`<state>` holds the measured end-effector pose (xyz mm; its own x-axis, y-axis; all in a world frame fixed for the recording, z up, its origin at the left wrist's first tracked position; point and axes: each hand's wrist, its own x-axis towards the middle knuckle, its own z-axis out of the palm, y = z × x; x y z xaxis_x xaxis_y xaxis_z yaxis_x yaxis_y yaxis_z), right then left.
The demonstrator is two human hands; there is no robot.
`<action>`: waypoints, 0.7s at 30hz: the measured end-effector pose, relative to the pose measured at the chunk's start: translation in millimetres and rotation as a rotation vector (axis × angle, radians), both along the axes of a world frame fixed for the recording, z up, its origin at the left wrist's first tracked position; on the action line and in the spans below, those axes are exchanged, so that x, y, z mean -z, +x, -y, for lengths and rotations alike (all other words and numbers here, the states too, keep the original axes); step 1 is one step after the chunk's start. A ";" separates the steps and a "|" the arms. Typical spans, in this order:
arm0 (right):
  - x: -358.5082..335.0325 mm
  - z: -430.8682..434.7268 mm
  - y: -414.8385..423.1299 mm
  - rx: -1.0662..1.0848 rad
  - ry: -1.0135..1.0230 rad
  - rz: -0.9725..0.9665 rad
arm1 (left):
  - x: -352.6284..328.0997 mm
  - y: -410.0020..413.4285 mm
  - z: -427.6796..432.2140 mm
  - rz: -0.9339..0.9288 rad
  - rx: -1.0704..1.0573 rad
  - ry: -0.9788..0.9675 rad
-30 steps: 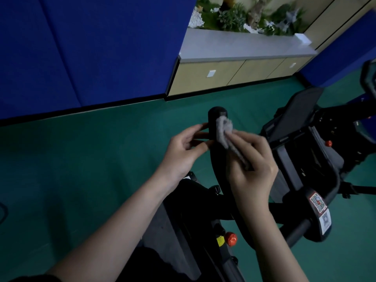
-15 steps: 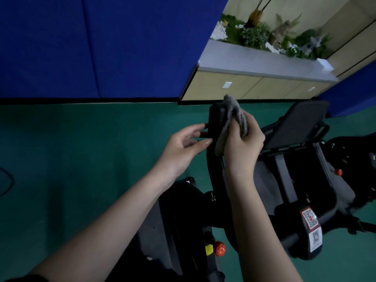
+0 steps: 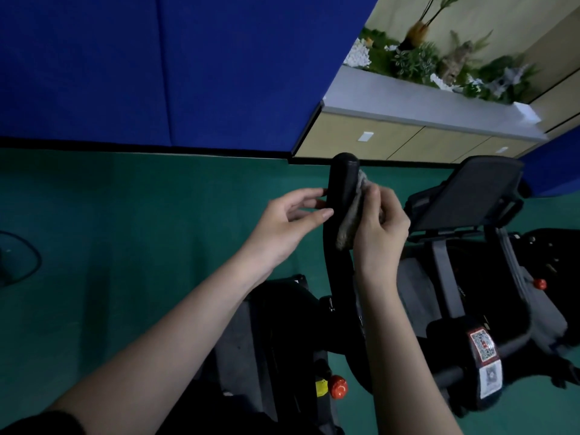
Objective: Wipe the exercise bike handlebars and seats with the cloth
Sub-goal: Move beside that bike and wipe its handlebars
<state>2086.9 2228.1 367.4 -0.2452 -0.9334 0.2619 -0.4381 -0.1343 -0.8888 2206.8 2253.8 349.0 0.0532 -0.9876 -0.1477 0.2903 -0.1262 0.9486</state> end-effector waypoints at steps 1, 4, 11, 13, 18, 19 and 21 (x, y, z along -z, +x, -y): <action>1.9 -1.5 -1.3 -0.005 0.016 0.013 | 0.5 -0.1 0.3 -0.001 -0.004 -0.002; -1.2 4.2 2.5 -0.009 0.008 0.082 | 1.8 -0.5 0.7 -0.001 -0.003 -0.007; -2.9 -4.2 -3.5 -0.070 0.120 -0.019 | 6.4 -5.4 0.3 -0.013 -0.031 -0.006; -0.8 -18.6 -10.7 -0.072 0.161 -0.092 | 7.7 -7.2 0.0 -0.022 -0.041 0.001; -14.6 -31.3 -8.3 -0.036 -0.281 -0.251 | 13.6 -14.2 -2.8 -0.063 -0.050 0.061; -19.6 -27.4 -7.0 -0.068 -0.332 -0.253 | 14.6 -16.3 -3.7 -0.081 -0.042 0.052; -28.1 -16.8 -6.0 -0.198 -0.371 -0.327 | 16.6 -19.7 -6.3 -0.108 -0.029 0.028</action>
<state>2080.8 2244.9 395.5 0.0763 -0.7836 0.6166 -0.6191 -0.5220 -0.5867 2187.1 2260.1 332.4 0.0641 -0.9813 -0.1817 0.3945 -0.1423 0.9078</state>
